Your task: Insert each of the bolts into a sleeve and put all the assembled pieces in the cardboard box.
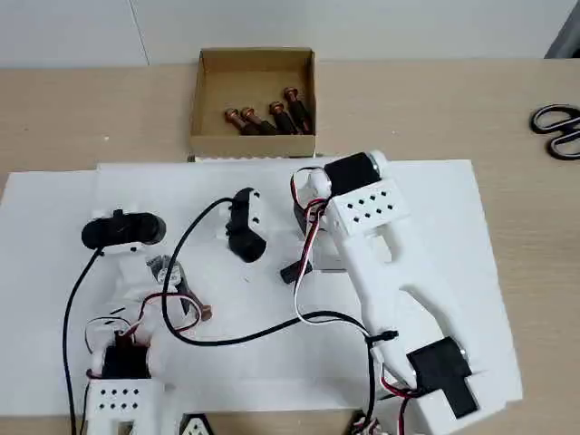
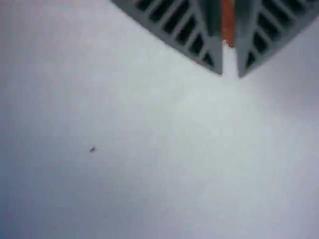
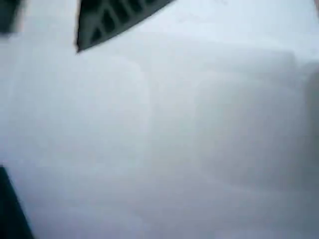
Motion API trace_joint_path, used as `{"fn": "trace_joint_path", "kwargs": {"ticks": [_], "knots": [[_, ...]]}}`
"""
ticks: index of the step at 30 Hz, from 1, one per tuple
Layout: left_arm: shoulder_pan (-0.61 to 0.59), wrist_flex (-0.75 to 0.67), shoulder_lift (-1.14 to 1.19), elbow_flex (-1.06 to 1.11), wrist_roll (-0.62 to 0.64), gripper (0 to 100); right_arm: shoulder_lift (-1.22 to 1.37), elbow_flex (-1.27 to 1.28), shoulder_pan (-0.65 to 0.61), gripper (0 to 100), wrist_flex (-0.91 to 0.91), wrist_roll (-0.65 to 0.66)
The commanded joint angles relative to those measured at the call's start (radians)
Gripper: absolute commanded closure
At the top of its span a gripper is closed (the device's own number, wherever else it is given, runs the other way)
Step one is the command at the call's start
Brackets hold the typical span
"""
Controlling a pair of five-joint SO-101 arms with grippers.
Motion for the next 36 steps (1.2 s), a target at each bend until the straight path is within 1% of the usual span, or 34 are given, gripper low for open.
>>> {"fn": "trace_joint_path", "kwargs": {"ticks": [1, 8, 17, 30, 36], "knots": [[-0.006, -0.009, -0.012, -0.007, -0.006, 100, -0.045, 0.023, 0.005, 83.0, -0.016, 0.078], [-0.006, -0.009, -0.012, -0.007, -0.006, 100, -0.013, 0.141, 0.01, 84.0, -0.148, 0.215], [-0.008, -0.011, -0.012, -0.007, -0.008, 100, 0.128, 0.15, -0.001, 84.0, -0.28, 0.313], [-0.008, -0.012, -0.012, -0.007, -0.008, 100, 0.157, 0.155, -0.107, 84.0, -0.332, 0.307], [-0.008, -0.012, -0.012, -0.007, -0.008, 100, 0.199, 0.157, -0.113, 84.0, -0.337, 0.305]]}}
